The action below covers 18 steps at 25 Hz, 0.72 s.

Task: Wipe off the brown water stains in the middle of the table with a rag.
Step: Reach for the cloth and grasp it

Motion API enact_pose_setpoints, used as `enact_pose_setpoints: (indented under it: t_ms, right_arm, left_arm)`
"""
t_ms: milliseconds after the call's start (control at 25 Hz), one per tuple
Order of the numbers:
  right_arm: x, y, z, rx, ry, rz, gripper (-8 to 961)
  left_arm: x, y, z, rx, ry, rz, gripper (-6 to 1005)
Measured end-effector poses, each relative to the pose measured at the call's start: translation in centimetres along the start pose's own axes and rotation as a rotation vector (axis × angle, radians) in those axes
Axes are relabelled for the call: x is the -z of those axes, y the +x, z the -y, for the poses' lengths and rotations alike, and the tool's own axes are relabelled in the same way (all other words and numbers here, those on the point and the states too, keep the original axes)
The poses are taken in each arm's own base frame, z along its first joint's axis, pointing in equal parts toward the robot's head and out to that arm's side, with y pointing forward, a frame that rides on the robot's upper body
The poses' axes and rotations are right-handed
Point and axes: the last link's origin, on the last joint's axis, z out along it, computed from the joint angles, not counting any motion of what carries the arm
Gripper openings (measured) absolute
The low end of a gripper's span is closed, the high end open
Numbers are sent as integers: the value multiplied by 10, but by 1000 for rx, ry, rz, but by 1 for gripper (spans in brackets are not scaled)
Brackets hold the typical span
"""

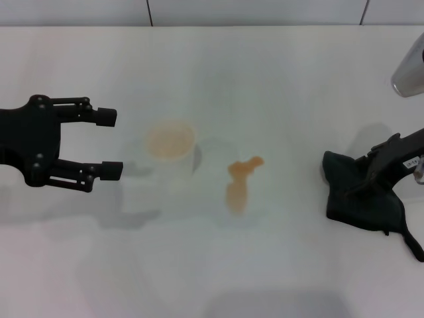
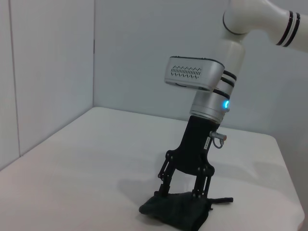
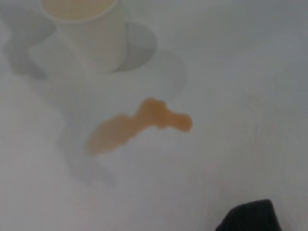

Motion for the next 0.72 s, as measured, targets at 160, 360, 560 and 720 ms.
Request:
enact_pose_setpoints:
  t_ms: [160,360,560,720]
  right_arm:
    - [-3,1,0,0,2,-1,754]
    - [-5,1,0,5,12,4,755]
    - [-9,2,1,3,20,1,755]
    - [-9,3,1,5,24,-4,755]
  left_arm:
    - [0,1,0,-2,0,0,879]
    - [0,0,1,-8,0,3,878]
    - [-1,0,1,-10,0,2,878]
    - [-1,0,0,-10,1,2,878]
